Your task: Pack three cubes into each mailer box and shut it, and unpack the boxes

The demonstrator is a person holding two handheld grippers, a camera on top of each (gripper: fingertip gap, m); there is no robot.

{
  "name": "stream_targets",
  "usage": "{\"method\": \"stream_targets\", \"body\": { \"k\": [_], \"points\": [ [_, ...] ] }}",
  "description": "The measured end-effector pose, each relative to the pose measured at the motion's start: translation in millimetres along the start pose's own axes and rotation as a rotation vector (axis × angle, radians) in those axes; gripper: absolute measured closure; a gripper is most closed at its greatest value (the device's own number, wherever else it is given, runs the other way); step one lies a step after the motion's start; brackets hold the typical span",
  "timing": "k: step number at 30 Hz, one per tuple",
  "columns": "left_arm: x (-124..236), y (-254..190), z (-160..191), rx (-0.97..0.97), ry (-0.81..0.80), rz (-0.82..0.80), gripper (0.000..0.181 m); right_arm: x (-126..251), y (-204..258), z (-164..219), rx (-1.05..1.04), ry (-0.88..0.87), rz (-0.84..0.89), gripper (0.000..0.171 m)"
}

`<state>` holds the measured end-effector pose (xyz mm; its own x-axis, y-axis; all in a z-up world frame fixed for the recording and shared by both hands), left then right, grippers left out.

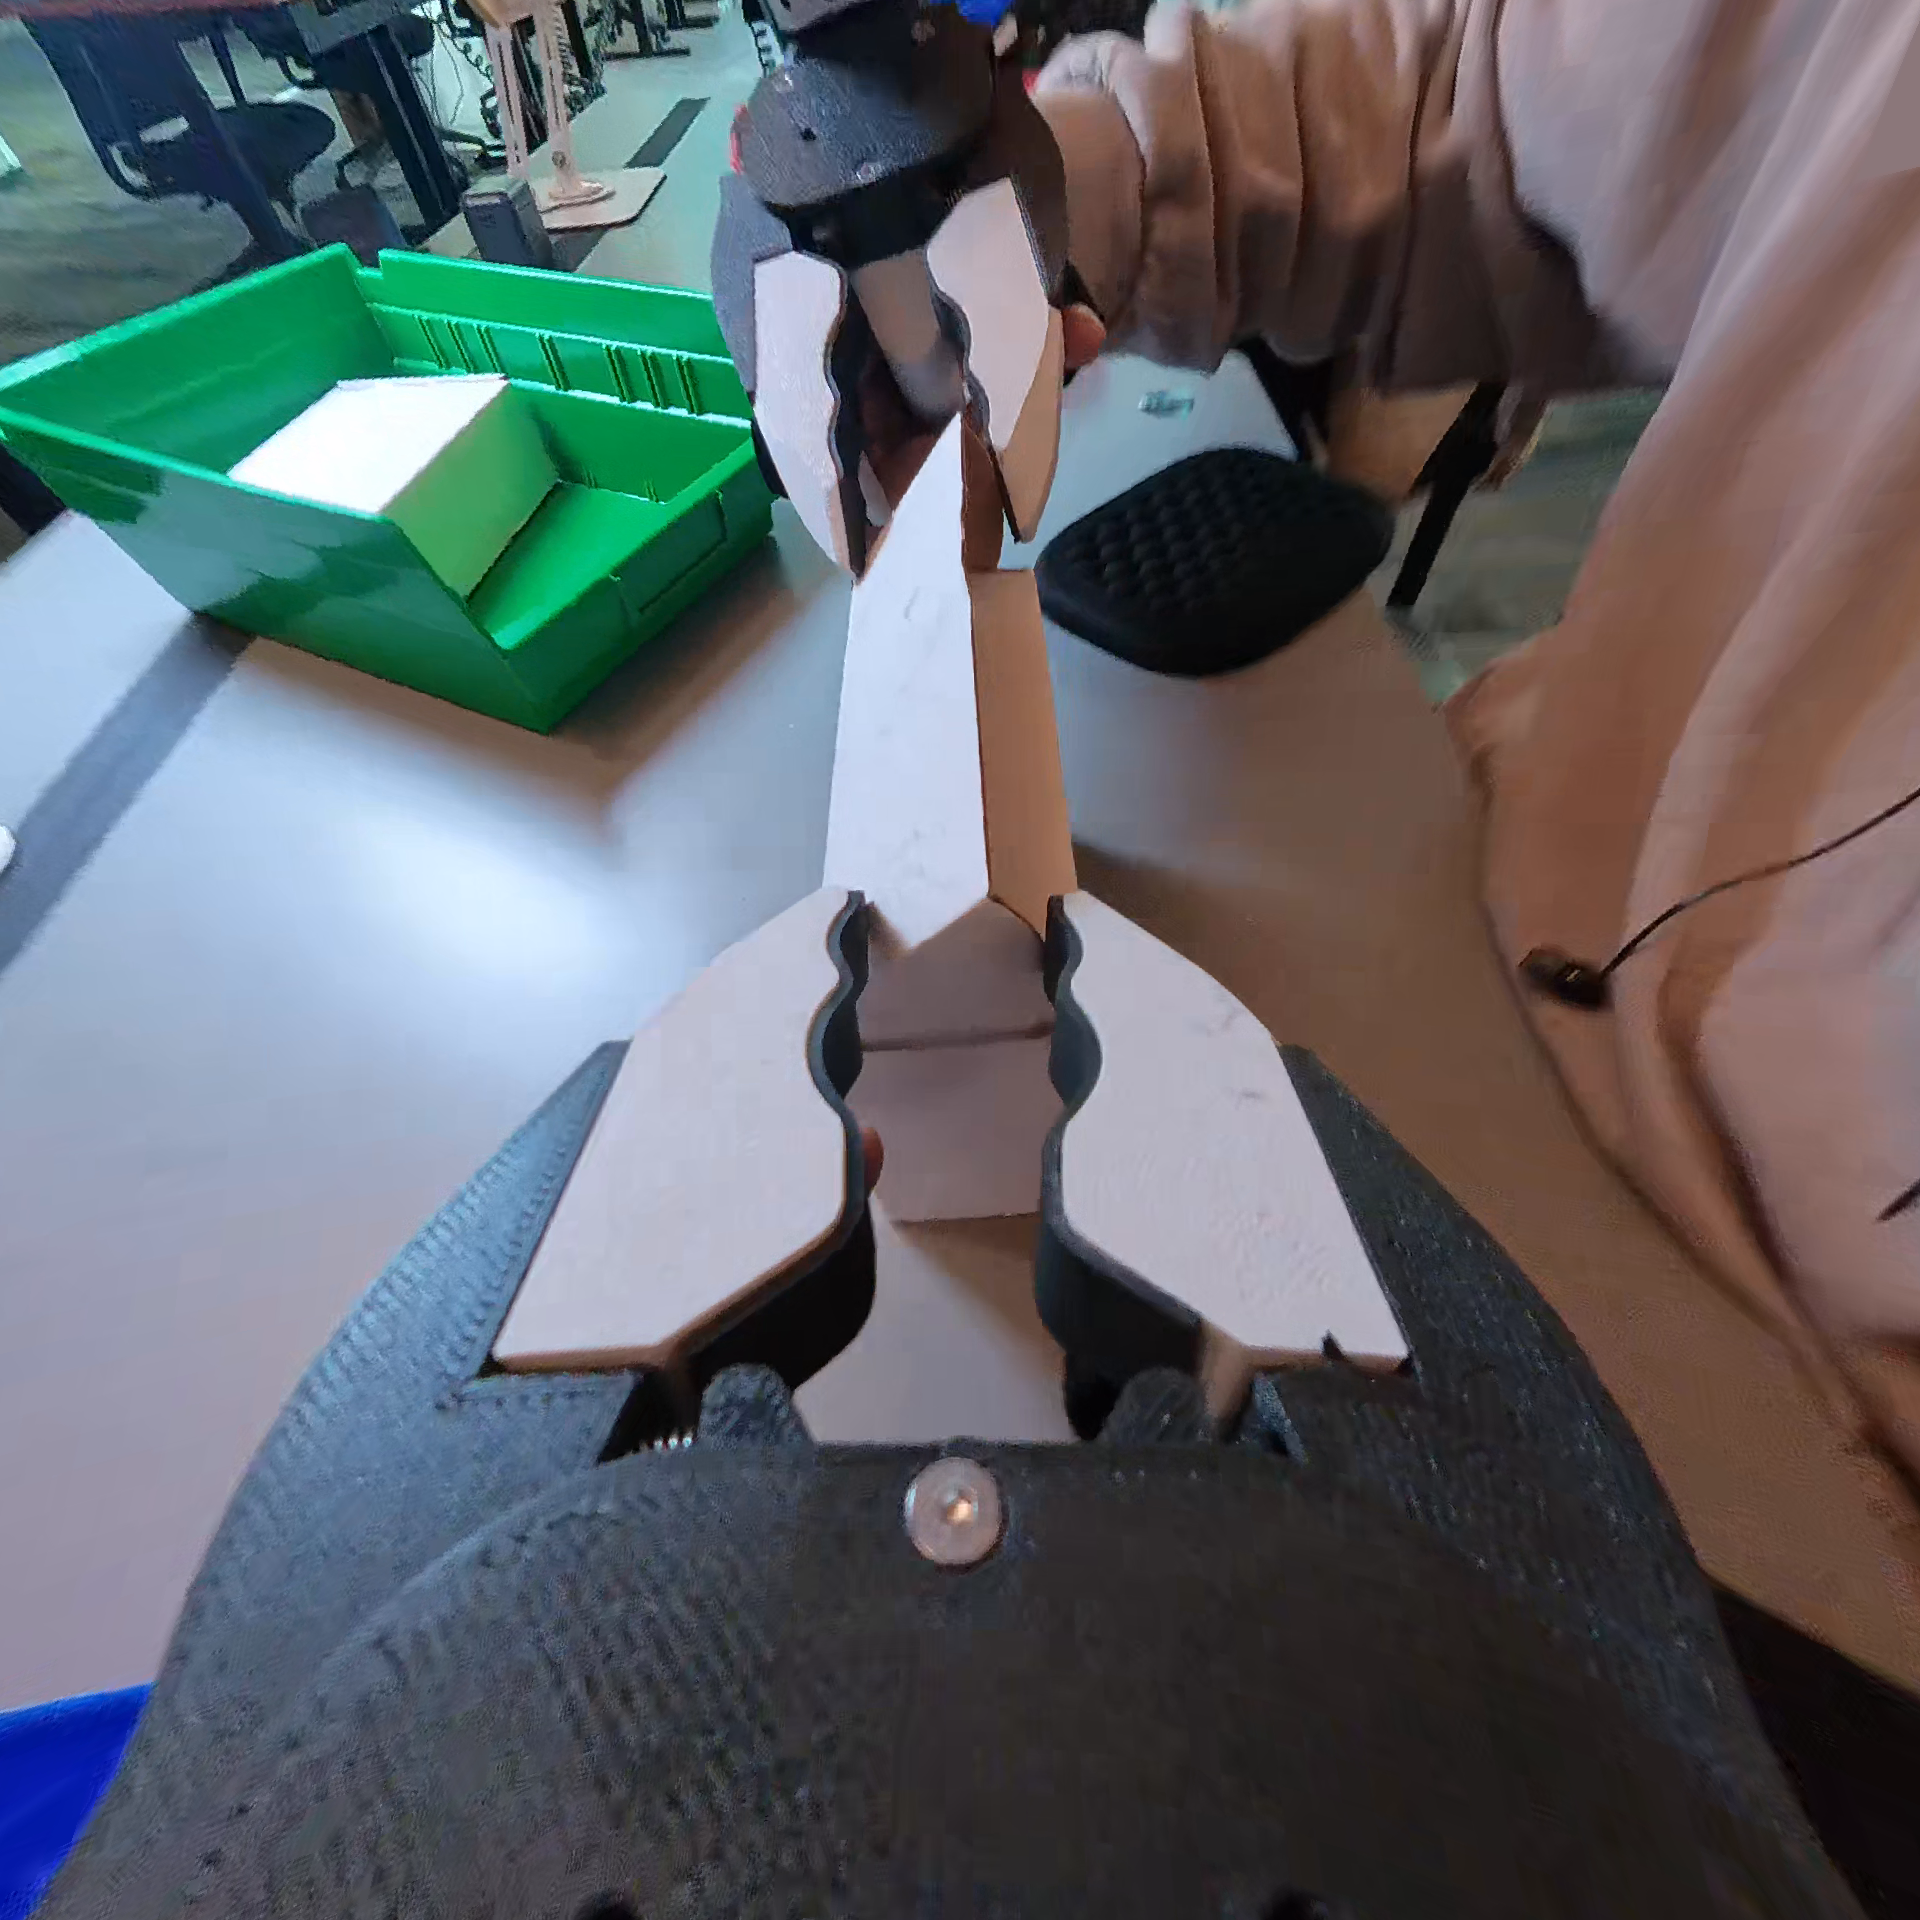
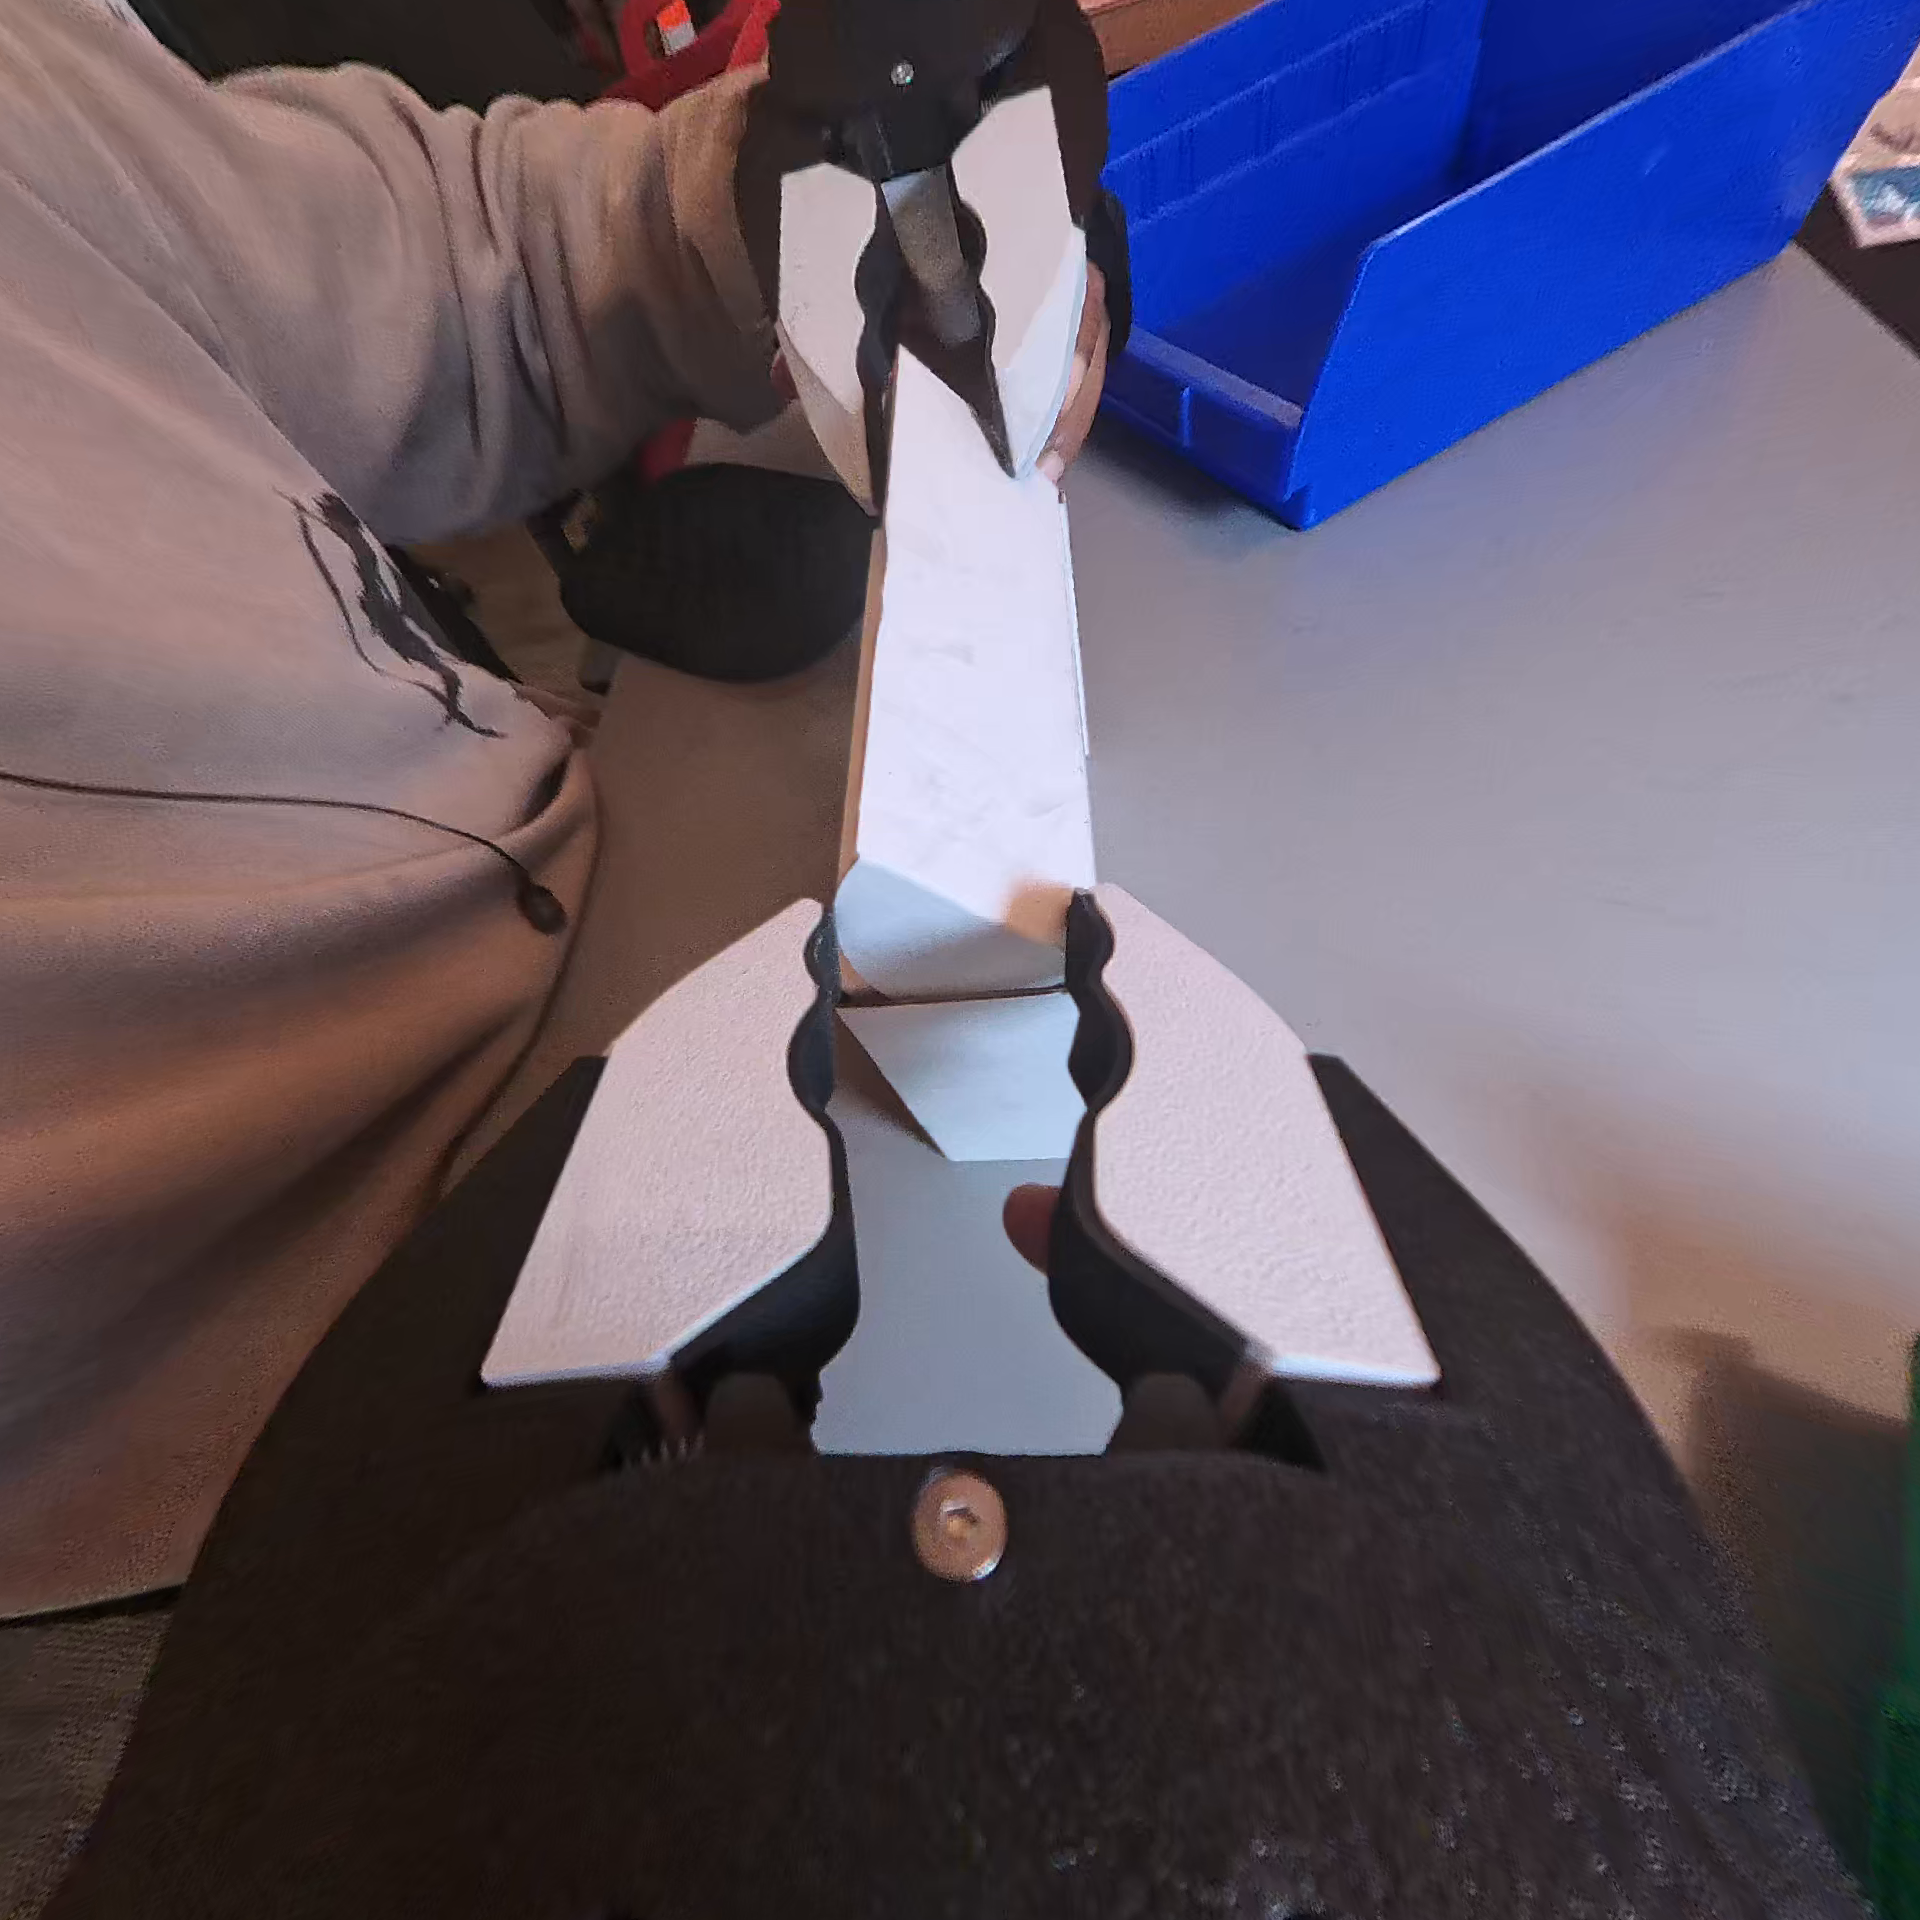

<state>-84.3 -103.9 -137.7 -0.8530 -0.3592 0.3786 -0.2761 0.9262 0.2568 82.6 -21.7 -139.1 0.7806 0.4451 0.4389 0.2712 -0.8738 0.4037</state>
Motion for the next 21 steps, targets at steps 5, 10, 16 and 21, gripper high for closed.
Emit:
{"method": "stream_targets", "body": {
  "k": [5,10,16,21],
  "points": [
    [-2.1,-11.4,0.1,-0.273,0.093,-0.075,0.148,-2.8,6.5,7.1,0.263,0.015,0.111,0.128],
    [2.1,-23.4,-14.6,-0.197,0.056,-0.103,0.119,4.7,17.5,5.0,0.335,-0.019,0.188,0.113],
    [0.4,-29.6,-15.5,-0.340,0.142,-0.227,0.124,1.5,33.6,2.4,0.543,-0.041,0.359,0.113],
    [-12.2,-45.2,2.4,-0.564,0.332,-0.286,0.125,-17.7,38.9,24.4,0.804,0.068,0.514,0.119]
  ]
}}
Point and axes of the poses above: each gripper's, where its closed fingertips meet, x back along the fingers, z out of its underside, y = z × x across the jaws, the point moved 4 cm from there along x, back along the fingers, and after that the axes turned 13 degrees about -x, right-handed, at the moved point
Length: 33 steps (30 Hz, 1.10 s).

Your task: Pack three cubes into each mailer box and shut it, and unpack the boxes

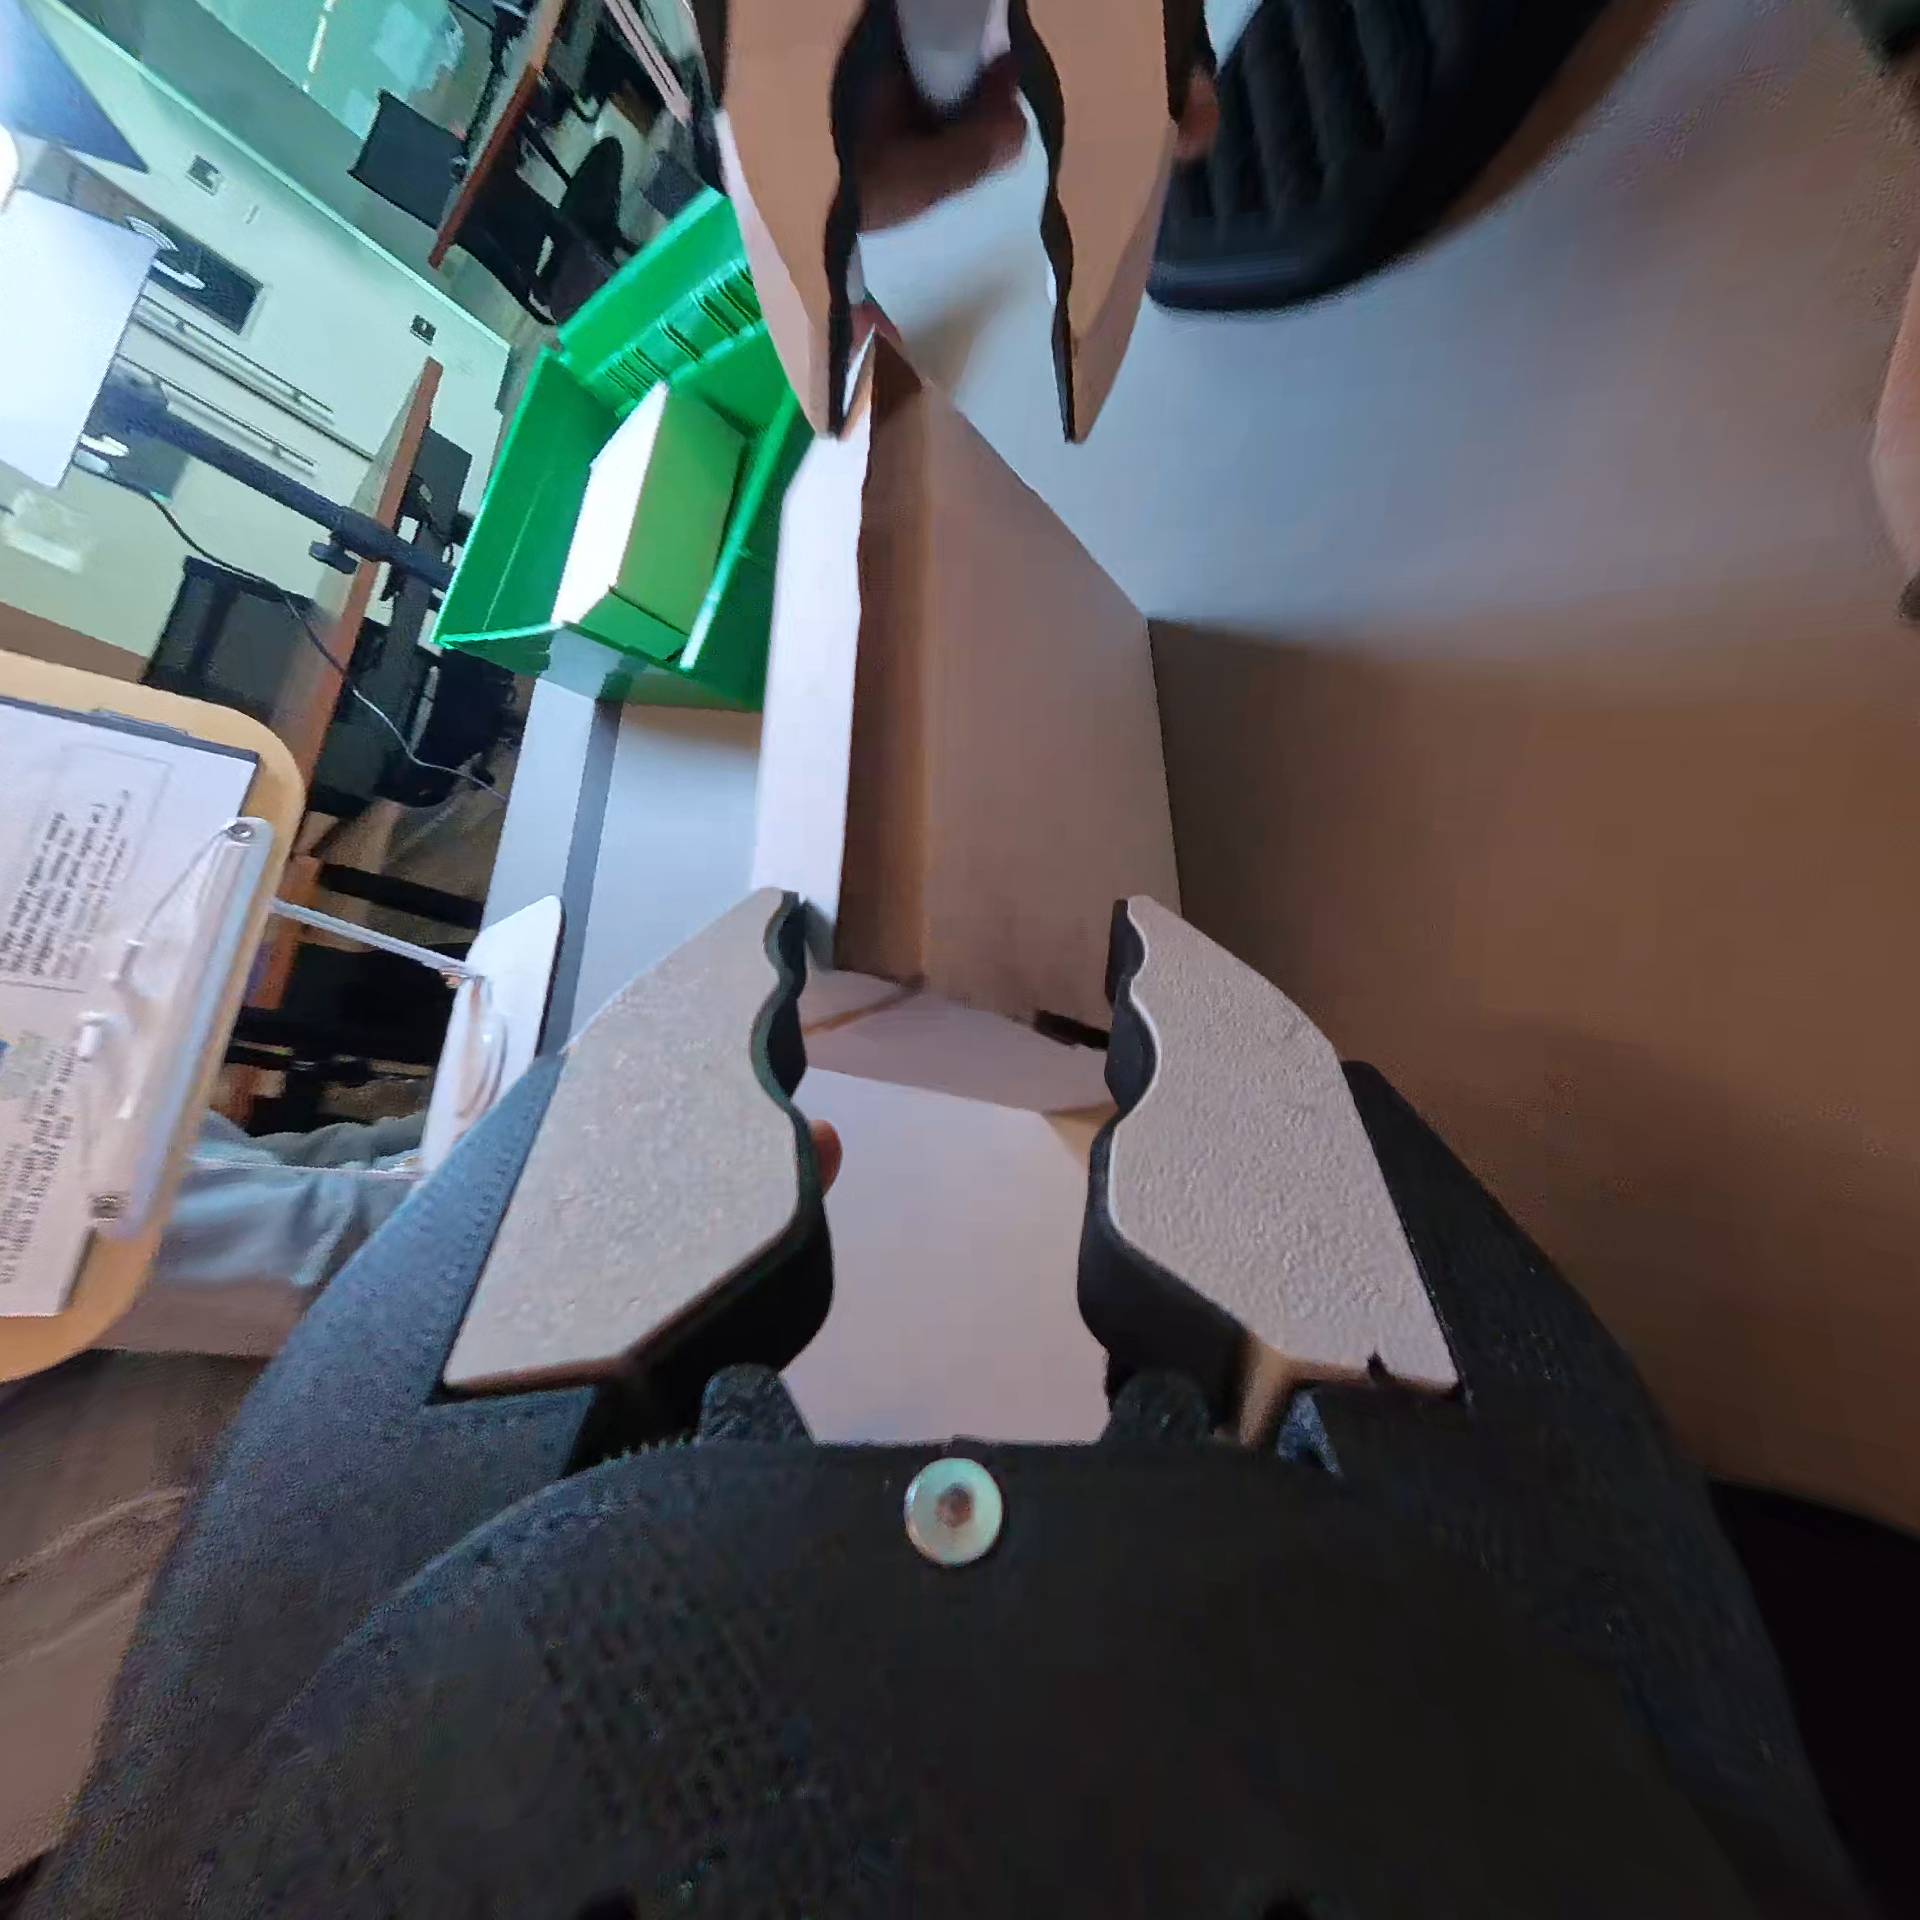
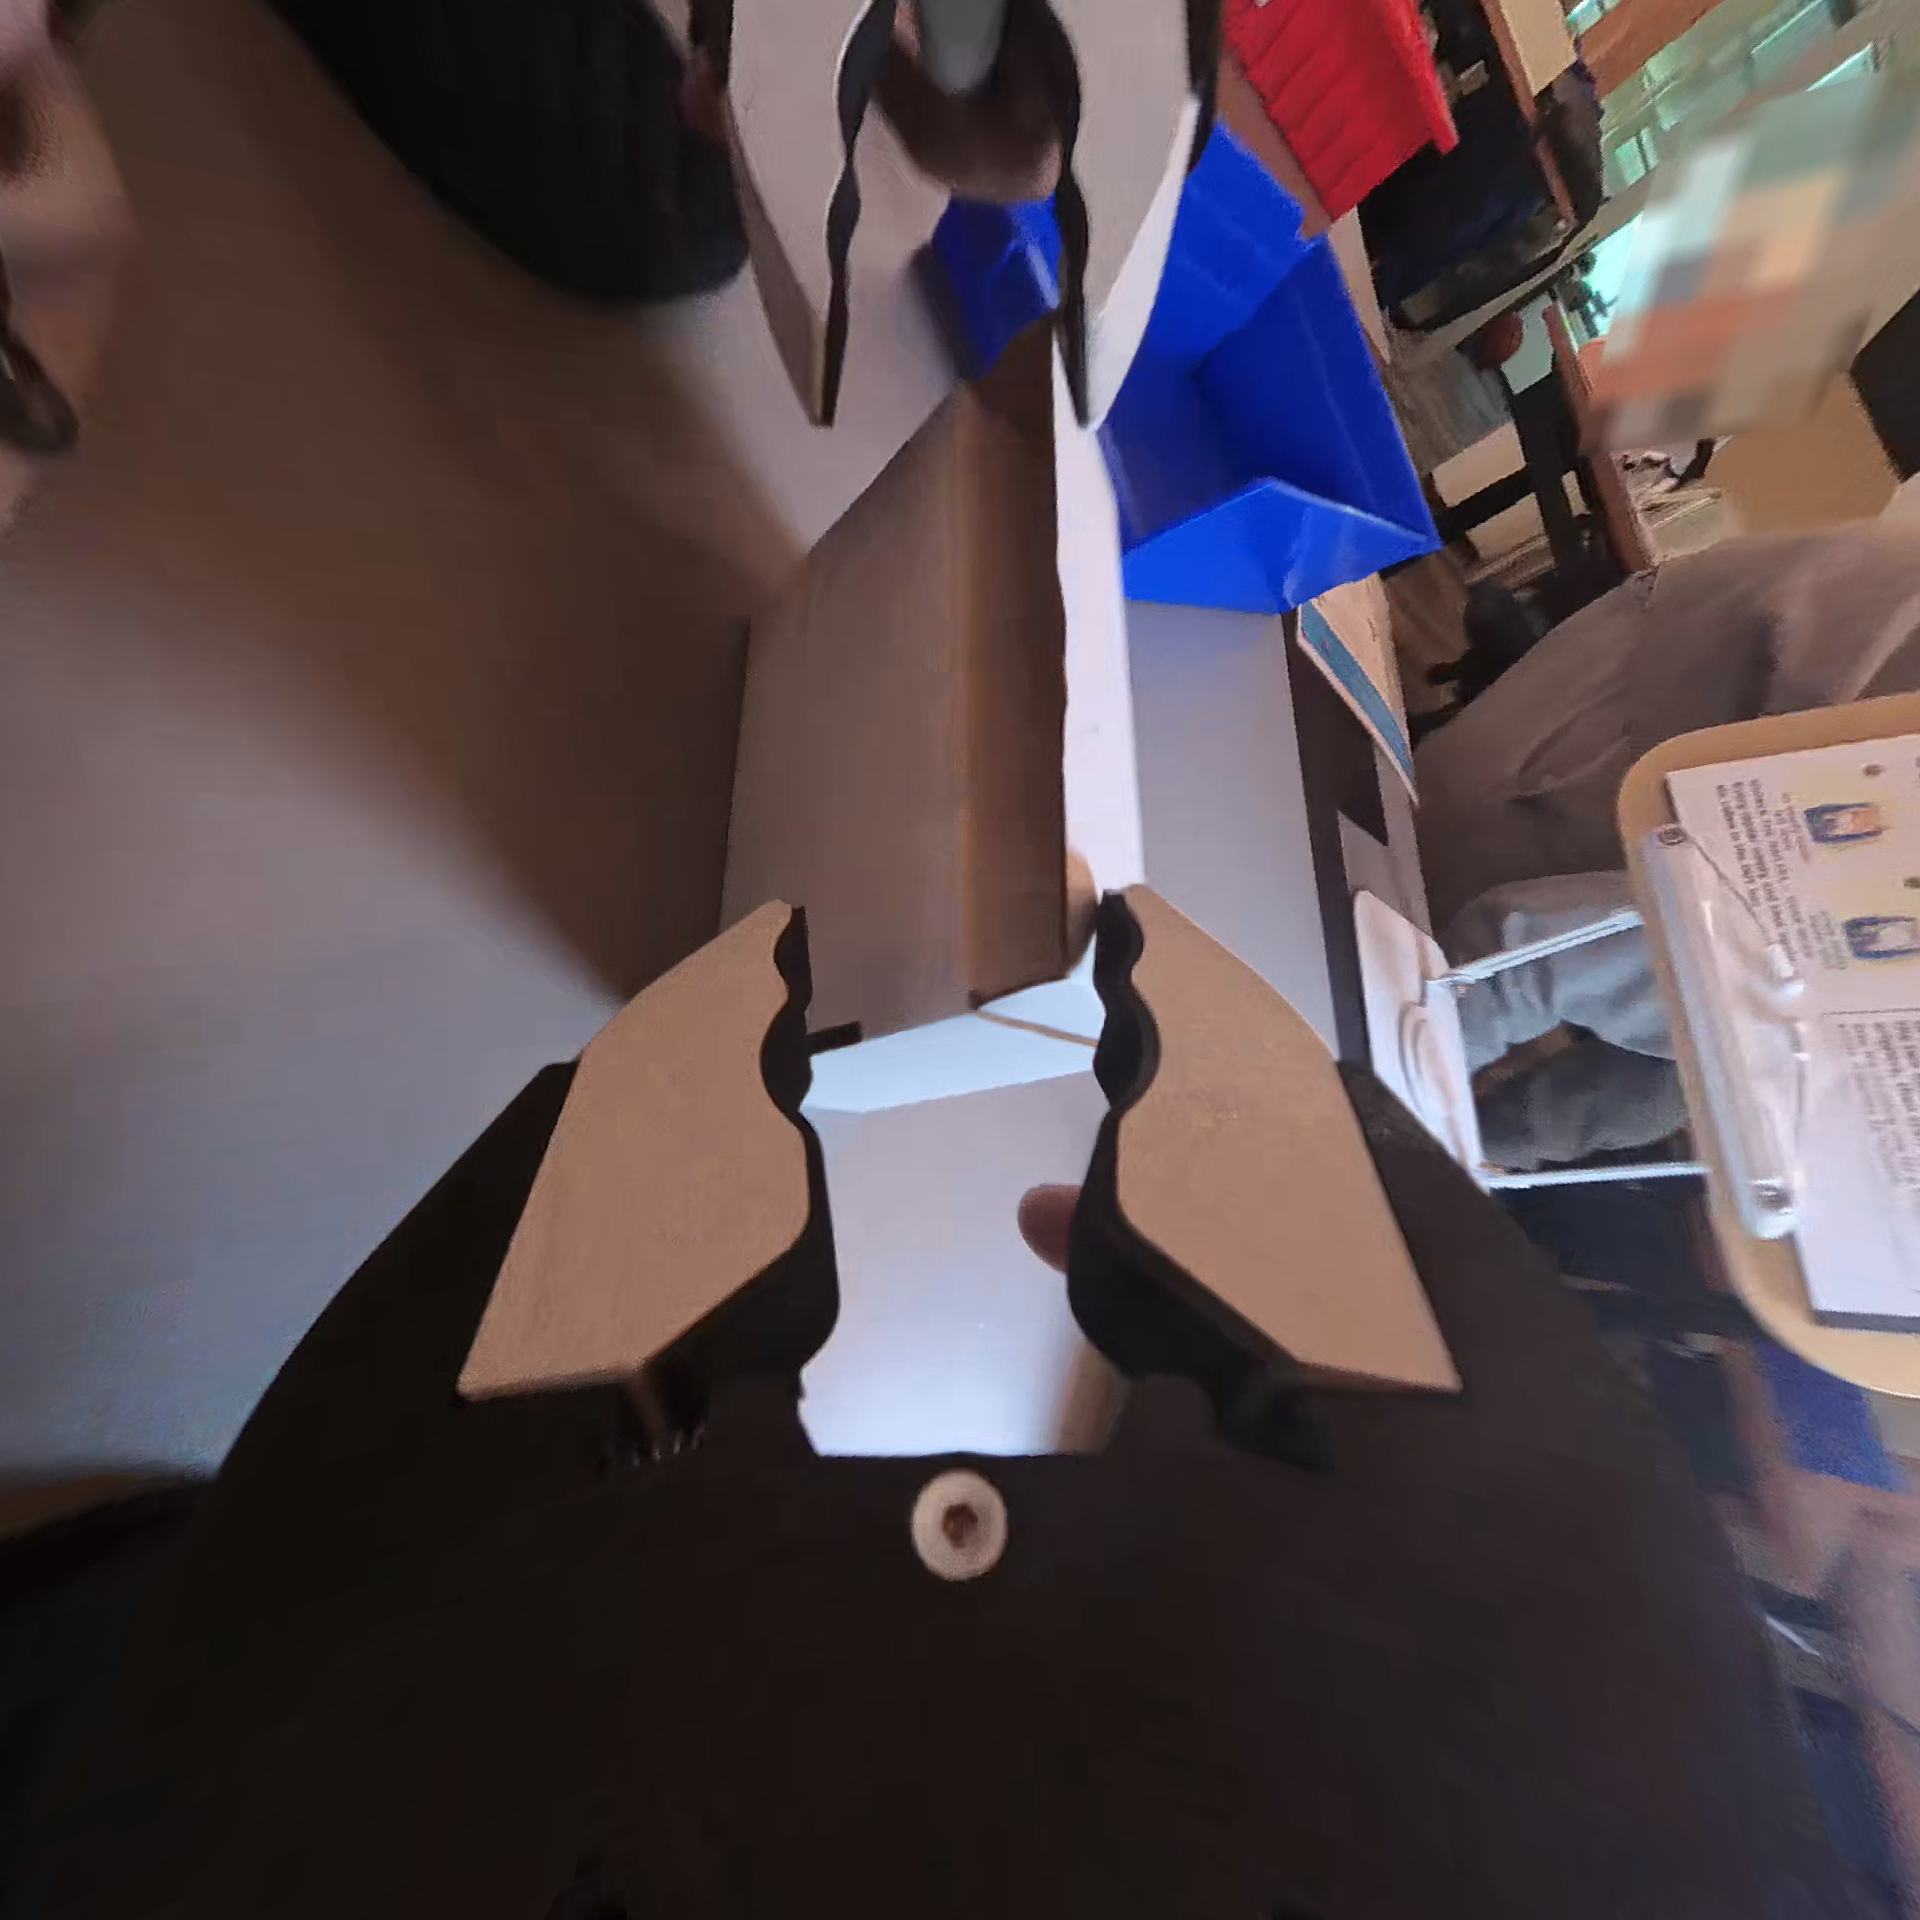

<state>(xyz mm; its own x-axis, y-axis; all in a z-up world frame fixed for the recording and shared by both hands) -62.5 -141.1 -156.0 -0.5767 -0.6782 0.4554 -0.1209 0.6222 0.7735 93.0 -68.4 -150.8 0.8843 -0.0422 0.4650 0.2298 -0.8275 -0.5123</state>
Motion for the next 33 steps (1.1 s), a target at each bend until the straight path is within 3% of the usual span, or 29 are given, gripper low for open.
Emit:
{"method": "stream_targets", "body": {
  "k": [3,8,10,15,19,20,22,30,33],
  "points": [
    [-6.4,-12.4,6.2,-0.129,0.053,-0.073,0.125,-6.0,12.0,11.0,0.085,0.029,0.055,0.113],
    [-6.8,-8.6,5.6,-0.097,0.039,-0.113,0.134,-6.0,10.9,9.4,0.044,0.018,0.061,0.117],
    [-4.6,-6.1,1.9,0.024,-0.014,-0.087,0.133,-4.3,10.1,6.2,-0.028,0.016,0.028,0.117],
    [4.2,19.9,15.3,0.514,-0.210,-0.123,0.103,7.9,-4.5,-8.2,-0.265,-0.032,-0.013,0.114],
    [-23.5,5.6,40.9,0.659,-0.130,0.021,0.082,10.3,-16.6,-21.5,-0.320,0.013,-0.004,0.112],
    [-31.3,0.6,42.3,0.662,-0.106,0.064,0.085,8.6,-17.2,-24.6,-0.307,0.037,-0.005,0.110],
    [-42.1,-5.8,38.1,0.587,-0.070,0.091,0.109,3.3,-16.2,-29.1,-0.274,0.101,-0.015,0.106],
    [-59.1,3.2,6.4,0.218,0.035,-0.076,0.112,-11.5,-1.8,-26.3,-0.077,0.390,-0.004,0.091],
    [-60.0,9.3,-5.5,0.113,0.045,-0.150,0.113,-17.0,1.4,-15.5,0.041,0.522,0.090,0.098]
  ]
}}
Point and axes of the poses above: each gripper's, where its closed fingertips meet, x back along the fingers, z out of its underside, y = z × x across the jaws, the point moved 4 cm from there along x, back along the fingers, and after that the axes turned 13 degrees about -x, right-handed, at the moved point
